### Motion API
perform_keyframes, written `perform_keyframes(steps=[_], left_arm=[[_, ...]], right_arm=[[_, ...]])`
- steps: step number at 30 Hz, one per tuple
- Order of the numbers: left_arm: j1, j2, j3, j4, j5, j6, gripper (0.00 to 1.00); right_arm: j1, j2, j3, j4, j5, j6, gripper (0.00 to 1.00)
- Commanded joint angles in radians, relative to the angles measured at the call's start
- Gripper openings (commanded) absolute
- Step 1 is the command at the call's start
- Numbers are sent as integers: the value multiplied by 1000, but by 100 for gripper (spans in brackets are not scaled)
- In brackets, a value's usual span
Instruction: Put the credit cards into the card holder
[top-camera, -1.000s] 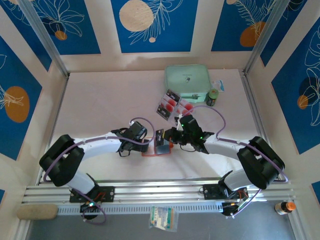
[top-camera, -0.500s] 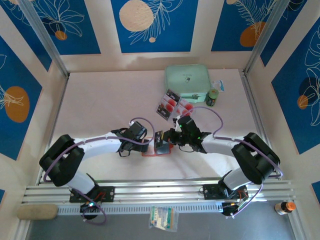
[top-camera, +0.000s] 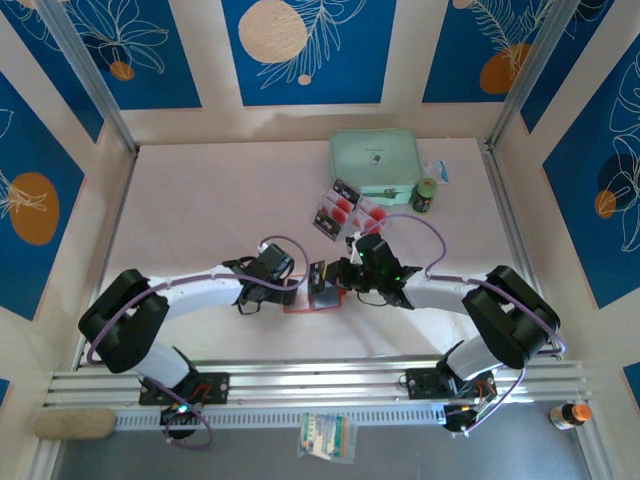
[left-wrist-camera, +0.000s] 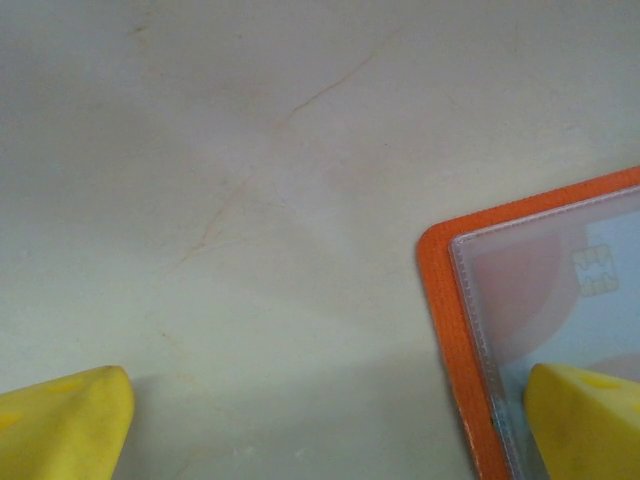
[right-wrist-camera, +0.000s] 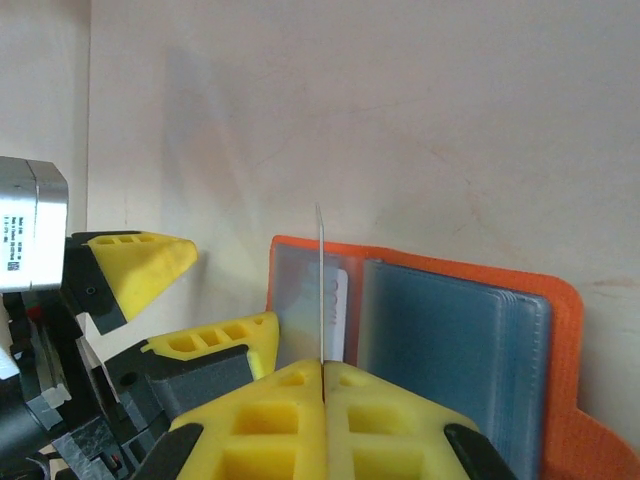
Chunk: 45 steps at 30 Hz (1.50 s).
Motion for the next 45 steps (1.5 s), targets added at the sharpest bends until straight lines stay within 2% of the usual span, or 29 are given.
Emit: perform_keyframes(steps=[1,45], left_arm=[[-6,-7,-25,-13,-20,-11,100],[-6,-17,-40,-4,-20,-17,100]], right_arm=[[10,8,-8,34,14,8,0],[43,100,-44,110,30,55,0]])
